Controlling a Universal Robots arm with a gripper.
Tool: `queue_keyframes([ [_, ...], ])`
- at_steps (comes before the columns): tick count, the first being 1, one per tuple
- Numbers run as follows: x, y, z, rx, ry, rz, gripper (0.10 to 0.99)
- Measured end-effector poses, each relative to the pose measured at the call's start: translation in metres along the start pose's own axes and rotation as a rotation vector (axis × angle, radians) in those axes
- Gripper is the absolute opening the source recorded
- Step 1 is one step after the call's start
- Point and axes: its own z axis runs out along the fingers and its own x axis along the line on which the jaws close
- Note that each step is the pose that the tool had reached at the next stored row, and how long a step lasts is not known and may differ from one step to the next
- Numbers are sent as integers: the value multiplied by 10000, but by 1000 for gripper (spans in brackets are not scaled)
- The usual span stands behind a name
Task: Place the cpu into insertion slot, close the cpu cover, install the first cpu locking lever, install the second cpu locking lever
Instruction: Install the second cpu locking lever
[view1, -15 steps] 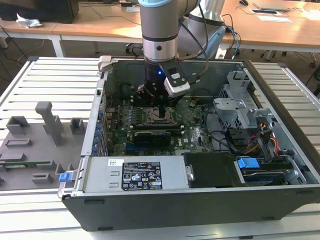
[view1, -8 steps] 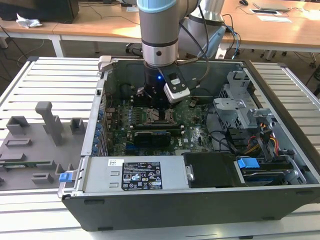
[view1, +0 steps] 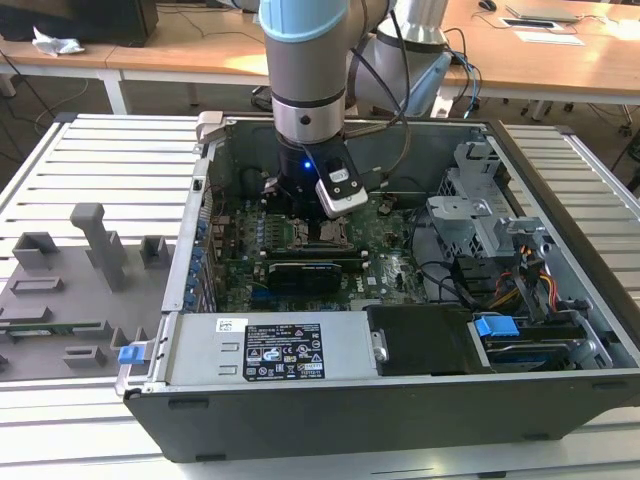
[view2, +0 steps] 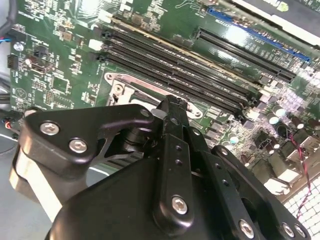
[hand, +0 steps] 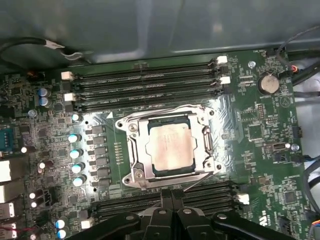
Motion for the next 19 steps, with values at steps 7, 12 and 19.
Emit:
queue_keyframes([
  [7,50,-89,45,-299,41,29,106],
  [12,93,-149,112,-533,73,48,106],
  [19,178,-213,172,-986,134,92,106],
])
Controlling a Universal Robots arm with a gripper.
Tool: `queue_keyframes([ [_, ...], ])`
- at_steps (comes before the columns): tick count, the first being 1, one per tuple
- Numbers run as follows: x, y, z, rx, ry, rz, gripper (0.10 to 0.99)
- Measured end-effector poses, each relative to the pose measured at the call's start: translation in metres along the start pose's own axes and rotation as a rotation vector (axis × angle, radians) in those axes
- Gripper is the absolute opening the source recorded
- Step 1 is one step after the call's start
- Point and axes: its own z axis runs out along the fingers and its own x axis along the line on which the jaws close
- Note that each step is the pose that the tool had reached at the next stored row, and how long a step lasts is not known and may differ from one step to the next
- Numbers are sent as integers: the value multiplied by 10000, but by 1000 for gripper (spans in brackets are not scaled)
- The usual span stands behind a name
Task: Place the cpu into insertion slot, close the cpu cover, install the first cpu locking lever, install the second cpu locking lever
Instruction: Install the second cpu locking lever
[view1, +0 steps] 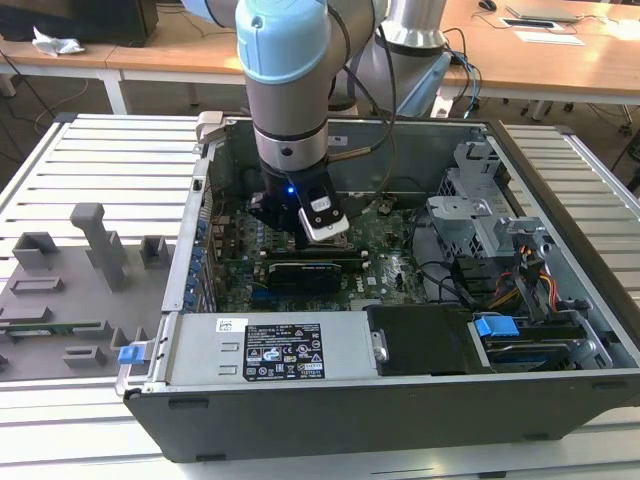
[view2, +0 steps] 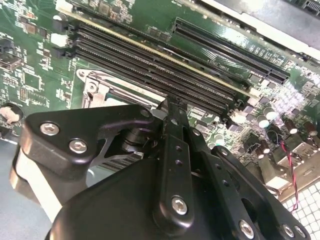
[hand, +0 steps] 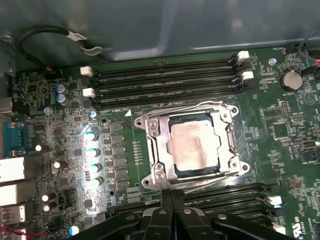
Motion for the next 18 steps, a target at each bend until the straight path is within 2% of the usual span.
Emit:
queue_keyframes([
  [1,13,-15,9,-105,14,12,106],
  [5,42,-49,29,-340,46,35,106],
  [6,54,-62,37,-447,60,46,106],
  [10,79,-89,83,-722,97,70,106],
  [14,107,-107,157,-832,113,83,106],
  [18,136,-113,173,-865,116,86,106],
])
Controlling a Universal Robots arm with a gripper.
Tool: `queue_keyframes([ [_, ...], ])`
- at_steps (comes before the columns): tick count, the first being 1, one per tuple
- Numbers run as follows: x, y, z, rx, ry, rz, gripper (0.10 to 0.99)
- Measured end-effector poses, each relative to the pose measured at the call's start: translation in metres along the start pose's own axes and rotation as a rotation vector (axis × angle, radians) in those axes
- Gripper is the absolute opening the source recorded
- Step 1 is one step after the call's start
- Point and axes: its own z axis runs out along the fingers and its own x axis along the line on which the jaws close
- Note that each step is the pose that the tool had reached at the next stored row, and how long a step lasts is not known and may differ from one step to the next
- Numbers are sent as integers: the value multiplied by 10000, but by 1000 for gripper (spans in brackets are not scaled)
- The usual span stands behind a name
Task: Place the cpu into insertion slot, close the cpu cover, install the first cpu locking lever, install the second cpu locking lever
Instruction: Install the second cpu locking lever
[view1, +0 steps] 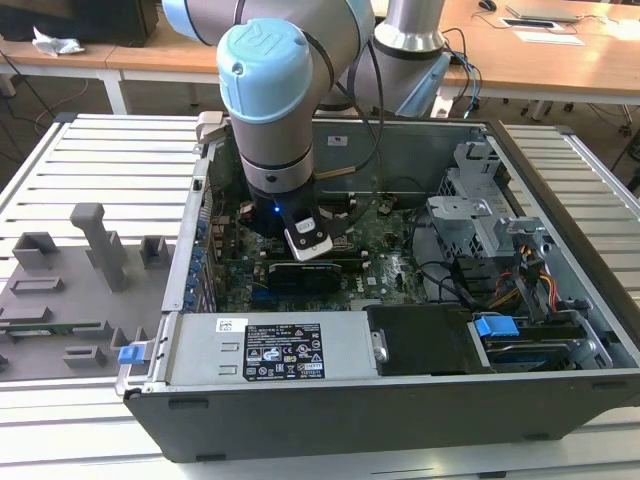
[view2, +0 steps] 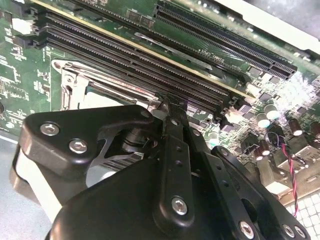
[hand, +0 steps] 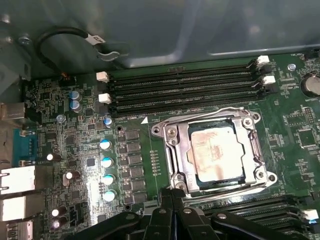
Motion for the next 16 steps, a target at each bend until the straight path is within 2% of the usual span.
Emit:
queue_keyframes([
  [4,4,-1,-2,2,1,-1,106],
  [7,2,8,-37,-1,-2,0,106],
  [13,-12,54,-215,7,-3,11,106],
  [14,-18,59,-230,31,-8,14,106],
  [15,-40,62,-229,122,-25,26,106],
  [16,-62,65,-227,169,-31,34,106],
])
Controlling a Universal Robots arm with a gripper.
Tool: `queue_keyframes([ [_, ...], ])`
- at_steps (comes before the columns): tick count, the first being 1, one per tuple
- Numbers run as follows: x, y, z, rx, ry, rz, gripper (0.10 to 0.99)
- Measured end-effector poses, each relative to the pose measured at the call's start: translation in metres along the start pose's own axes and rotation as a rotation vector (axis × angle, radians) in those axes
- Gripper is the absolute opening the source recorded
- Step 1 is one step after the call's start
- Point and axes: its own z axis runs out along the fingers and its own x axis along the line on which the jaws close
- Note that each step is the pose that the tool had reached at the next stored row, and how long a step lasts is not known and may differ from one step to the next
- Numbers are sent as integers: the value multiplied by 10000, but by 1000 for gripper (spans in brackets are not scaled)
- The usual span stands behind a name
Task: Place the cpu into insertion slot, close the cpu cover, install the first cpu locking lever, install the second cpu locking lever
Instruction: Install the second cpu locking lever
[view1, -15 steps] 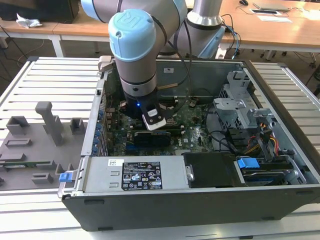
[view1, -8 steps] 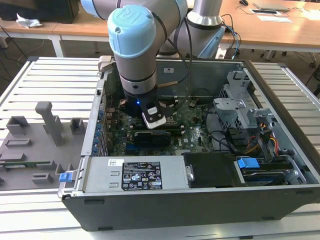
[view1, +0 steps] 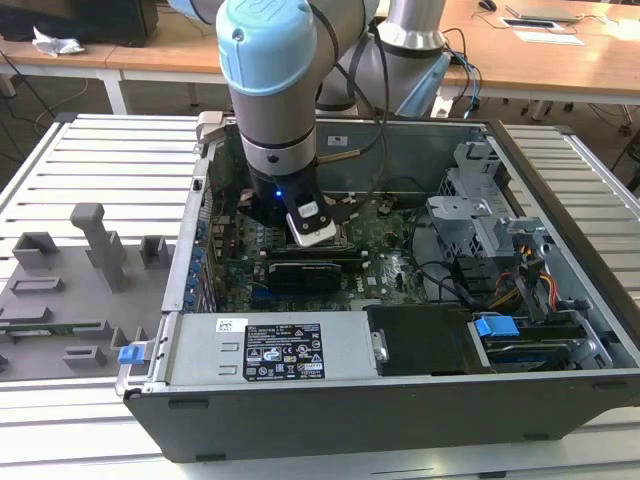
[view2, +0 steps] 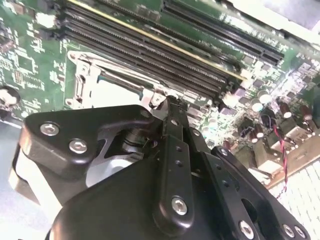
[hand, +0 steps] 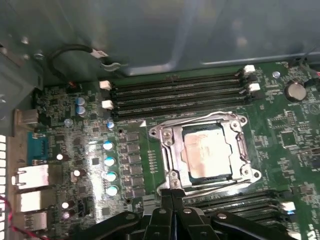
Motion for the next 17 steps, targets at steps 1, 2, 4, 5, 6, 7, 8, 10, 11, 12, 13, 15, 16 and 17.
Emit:
queue_keyframes([
  [1,-25,4,3,34,-3,6,106],
  [2,-62,9,6,63,-3,10,106],
  [4,-135,19,13,99,3,15,106],
  [5,-166,25,16,114,7,17,106],
  [6,-199,46,23,138,12,14,106],
  [7,-216,81,33,158,16,15,106],
  [8,-231,130,46,185,19,14,106],
  [10,-249,185,59,223,22,12,106],
  [11,-263,216,68,248,26,10,106],
  [12,-280,244,76,271,34,10,106],
  [13,-299,267,83,298,45,13,106],
  [15,-357,306,96,371,85,17,106],
  [16,-368,321,100,409,96,18,106],
  [17,-376,343,106,473,104,17,106],
])
